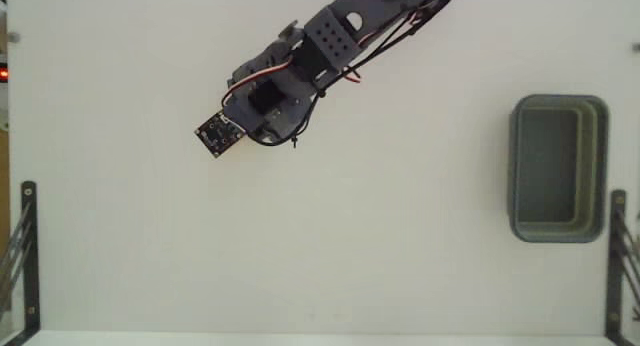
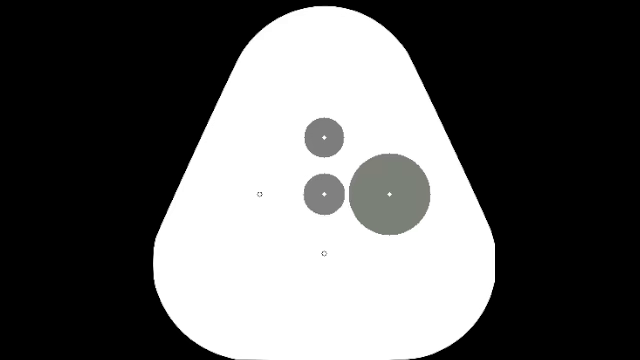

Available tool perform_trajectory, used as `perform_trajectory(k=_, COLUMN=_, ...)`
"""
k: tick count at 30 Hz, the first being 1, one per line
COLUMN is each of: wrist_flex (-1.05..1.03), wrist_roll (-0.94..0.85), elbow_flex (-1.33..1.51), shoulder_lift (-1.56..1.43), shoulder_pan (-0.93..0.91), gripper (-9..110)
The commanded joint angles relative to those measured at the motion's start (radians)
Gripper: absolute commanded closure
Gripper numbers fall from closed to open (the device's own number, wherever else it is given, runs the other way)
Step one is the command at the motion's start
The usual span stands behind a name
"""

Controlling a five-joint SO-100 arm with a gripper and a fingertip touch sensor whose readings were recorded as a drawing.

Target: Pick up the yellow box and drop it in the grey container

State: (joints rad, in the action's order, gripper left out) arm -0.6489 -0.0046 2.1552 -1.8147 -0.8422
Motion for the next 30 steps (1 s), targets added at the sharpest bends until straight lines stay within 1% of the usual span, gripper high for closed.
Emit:
perform_trajectory(k=1, wrist_flex=0.016, wrist_roll=0.005, elbow_flex=0.001, shoulder_lift=-0.025, shoulder_pan=-0.008, gripper=63)
perform_trajectory(k=15, wrist_flex=0.009, wrist_roll=0.005, elbow_flex=-0.004, shoulder_lift=-0.027, shoulder_pan=-0.008, gripper=63)
perform_trajectory(k=30, wrist_flex=-0.213, wrist_roll=0.005, elbow_flex=-0.181, shoulder_lift=-0.072, shoulder_pan=-0.008, gripper=63)
